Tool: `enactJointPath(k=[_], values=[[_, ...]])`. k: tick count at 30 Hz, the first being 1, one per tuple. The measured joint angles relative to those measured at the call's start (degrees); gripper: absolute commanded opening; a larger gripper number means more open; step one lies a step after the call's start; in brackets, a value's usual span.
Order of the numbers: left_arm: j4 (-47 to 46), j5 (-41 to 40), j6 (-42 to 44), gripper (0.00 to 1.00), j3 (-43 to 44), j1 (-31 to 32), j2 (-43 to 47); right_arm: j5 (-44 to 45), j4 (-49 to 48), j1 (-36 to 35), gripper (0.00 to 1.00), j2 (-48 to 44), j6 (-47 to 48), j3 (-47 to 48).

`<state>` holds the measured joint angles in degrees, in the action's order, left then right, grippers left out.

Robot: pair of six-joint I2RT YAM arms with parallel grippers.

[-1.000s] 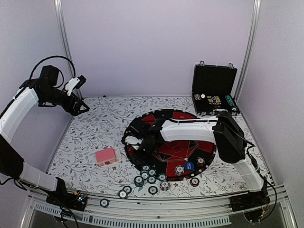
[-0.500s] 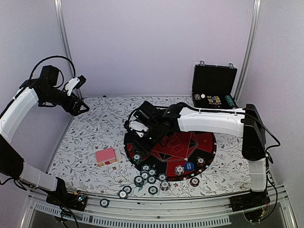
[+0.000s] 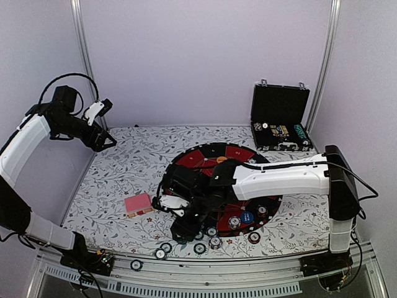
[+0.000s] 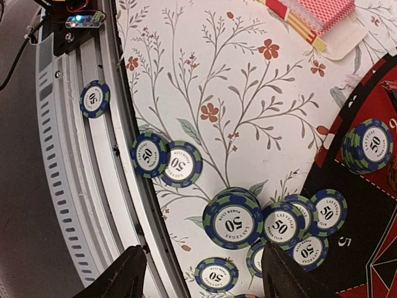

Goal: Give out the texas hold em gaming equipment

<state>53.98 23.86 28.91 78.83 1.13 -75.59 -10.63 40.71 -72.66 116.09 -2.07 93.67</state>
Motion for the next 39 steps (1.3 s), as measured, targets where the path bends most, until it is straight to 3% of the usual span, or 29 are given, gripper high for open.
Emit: enactJointPath(k=[25, 39], values=[[0.4, -0.1, 0.0, 1.00, 0.0, 0.0, 0.0, 0.1, -1.1, -0.4, 0.57, 7.3, 3.8, 1.3], [0.4, -0.1, 0.0, 1.00, 0.0, 0.0, 0.0, 4.5, -1.0, -0.4, 0.56, 7.5, 4.6, 1.4]])
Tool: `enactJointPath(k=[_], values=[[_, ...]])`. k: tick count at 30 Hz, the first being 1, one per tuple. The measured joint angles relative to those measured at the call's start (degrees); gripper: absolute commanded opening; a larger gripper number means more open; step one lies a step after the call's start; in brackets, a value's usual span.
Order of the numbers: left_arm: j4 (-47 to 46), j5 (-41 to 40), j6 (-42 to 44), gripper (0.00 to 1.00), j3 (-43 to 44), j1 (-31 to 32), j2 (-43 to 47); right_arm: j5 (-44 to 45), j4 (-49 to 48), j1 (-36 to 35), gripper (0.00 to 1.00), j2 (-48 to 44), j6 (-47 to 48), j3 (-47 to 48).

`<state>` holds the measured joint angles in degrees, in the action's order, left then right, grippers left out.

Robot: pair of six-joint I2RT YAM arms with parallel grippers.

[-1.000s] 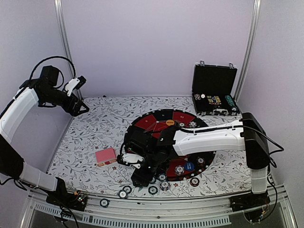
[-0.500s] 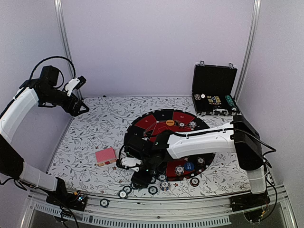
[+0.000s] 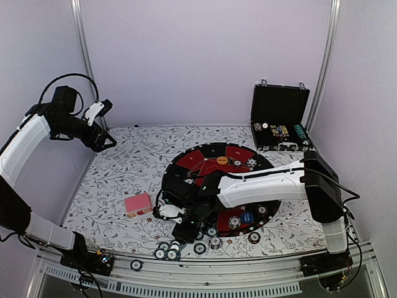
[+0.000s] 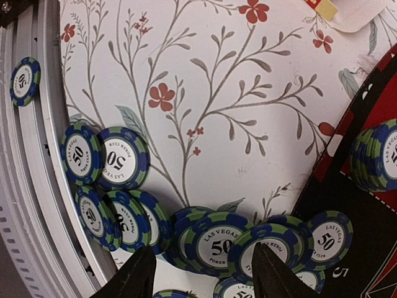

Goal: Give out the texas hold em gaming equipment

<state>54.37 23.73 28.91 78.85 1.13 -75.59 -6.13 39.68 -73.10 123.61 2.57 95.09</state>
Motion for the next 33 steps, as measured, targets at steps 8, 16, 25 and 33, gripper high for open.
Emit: enactJointPath(k=[8, 16, 25, 33], values=[[0.0, 0.0, 0.0, 1.00, 0.0, 0.0, 0.0, 1.8, 0.0, 0.2, 0.59, 0.0, 0.1, 0.0], [0.0, 0.0, 0.0, 1.00, 0.0, 0.0, 0.0, 1.4, 0.0, 3.0, 0.73, -0.2, -0.1, 0.0], [0.0, 0.0, 0.0, 1.00, 0.0, 0.0, 0.0, 1.3, 0.0, 5.0, 0.82, -0.1, -1.0, 0.0], [0.0, 0.0, 0.0, 1.00, 0.1, 0.0, 0.0, 0.3, 0.0, 5.3, 0.82, 1.0, -1.5, 0.0]])
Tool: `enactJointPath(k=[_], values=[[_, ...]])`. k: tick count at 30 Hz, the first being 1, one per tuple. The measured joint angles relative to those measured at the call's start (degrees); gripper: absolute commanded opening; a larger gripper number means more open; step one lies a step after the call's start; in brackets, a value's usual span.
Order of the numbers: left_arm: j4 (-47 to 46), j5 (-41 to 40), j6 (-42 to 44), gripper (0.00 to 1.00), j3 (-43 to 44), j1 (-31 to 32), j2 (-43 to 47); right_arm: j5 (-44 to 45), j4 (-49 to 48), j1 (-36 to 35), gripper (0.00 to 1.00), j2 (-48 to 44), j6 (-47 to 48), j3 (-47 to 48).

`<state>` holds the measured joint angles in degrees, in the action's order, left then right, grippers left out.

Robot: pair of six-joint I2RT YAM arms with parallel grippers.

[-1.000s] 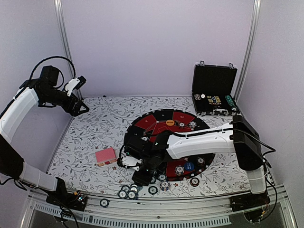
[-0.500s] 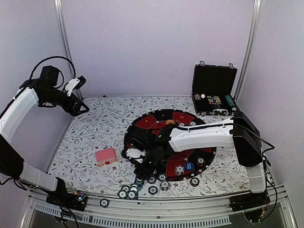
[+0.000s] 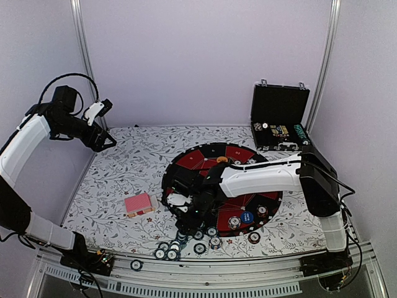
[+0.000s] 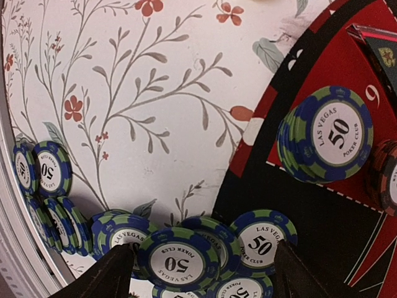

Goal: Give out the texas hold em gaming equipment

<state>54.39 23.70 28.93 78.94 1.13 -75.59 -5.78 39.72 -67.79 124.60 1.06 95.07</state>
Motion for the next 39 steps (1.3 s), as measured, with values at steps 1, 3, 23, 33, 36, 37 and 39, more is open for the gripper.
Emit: enactJointPath(k=[1, 3, 23, 33, 36, 37, 39], values=[[0.0, 0.0, 0.0, 1.00, 0.0, 0.0, 0.0, -0.2, -0.1, 0.0, 0.81, 0.2, 0.0, -0.1], [0.0, 0.0, 0.0, 1.00, 0.1, 0.0, 0.0, -0.4, -0.4, 0.0, 0.77, 0.3, -0.1, -0.3], [0.1, -0.1, 0.0, 1.00, 0.3, 0.0, 0.0, 5.2, -6.1, 2.3, 0.49, -0.8, -3.4, -3.6], [0.0, -0.2, 0.0, 1.00, 0.3, 0.0, 0.0, 10.5, -5.7, 7.0, 0.57, -2.4, -3.9, -6.2], [0.0, -0.2, 0.0, 1.00, 0.3, 0.0, 0.0, 10.3, -5.0, 7.2, 0.63, -2.6, -4.0, -6.1], [0.0, -0.2, 0.0, 1.00, 0.3, 0.0, 0.0, 9.9, -4.7, 7.1, 0.66, -2.7, -4.0, -6.1], [0.0, -0.2, 0.0, 1.00, 0.3, 0.0, 0.0, 8.7, -4.4, 6.9, 0.73, -3.0, -4.1, -5.7]])
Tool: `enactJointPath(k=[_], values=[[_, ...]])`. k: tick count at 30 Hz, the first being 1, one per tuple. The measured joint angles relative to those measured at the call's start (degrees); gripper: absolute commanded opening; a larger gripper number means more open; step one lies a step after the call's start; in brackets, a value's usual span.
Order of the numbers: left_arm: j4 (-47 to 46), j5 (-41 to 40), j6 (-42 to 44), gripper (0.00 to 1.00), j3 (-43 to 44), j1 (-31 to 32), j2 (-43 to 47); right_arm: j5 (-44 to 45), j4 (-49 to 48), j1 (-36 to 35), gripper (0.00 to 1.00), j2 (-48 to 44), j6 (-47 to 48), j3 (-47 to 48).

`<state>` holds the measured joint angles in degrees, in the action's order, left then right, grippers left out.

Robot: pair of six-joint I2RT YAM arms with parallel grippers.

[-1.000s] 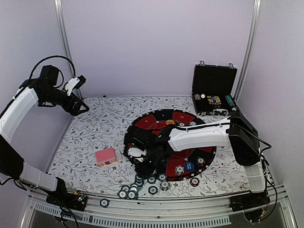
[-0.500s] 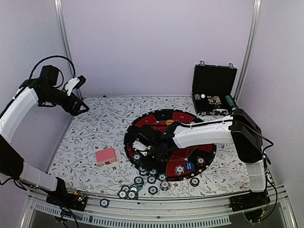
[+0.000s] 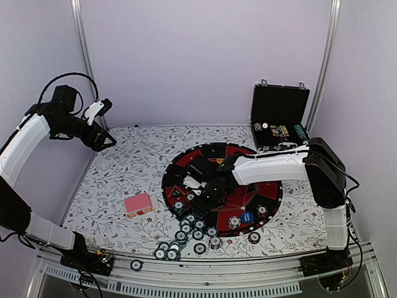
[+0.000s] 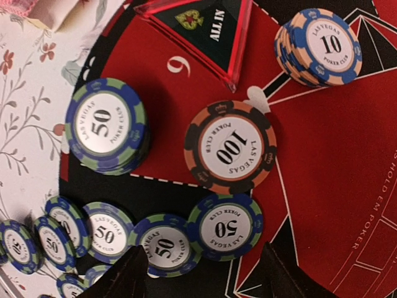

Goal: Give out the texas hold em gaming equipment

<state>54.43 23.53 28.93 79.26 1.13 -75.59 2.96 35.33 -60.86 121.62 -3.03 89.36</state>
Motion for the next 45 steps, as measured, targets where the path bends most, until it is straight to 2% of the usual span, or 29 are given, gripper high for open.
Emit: enactJointPath(k=[2, 6, 10, 21, 31, 45], values=[[0.0, 0.0, 0.0, 1.00, 0.0, 0.0, 0.0, -1.6, 0.0, -0.3, 0.78, -0.4, -0.1, 0.2], [0.0, 0.0, 0.0, 1.00, 0.0, 0.0, 0.0, -4.1, 0.0, -1.1, 0.79, -0.7, -0.1, 0.3], [0.0, 0.0, 0.0, 1.00, 0.0, 0.0, 0.0, -4.5, 0.2, -2.4, 0.85, -0.7, -0.2, 0.3], [0.0, 0.0, 0.0, 1.00, 0.0, 0.0, 0.0, 3.0, 0.6, -4.8, 0.90, -0.3, -2.3, 0.3], [0.0, -0.1, 0.0, 1.00, 0.0, 0.0, 0.0, 5.8, -0.3, -5.0, 0.81, 1.2, -4.1, 1.1], [0.3, -0.1, 0.0, 1.00, 0.3, 0.0, 0.0, 7.7, -6.5, -3.1, 0.67, 1.0, -5.6, -2.1]])
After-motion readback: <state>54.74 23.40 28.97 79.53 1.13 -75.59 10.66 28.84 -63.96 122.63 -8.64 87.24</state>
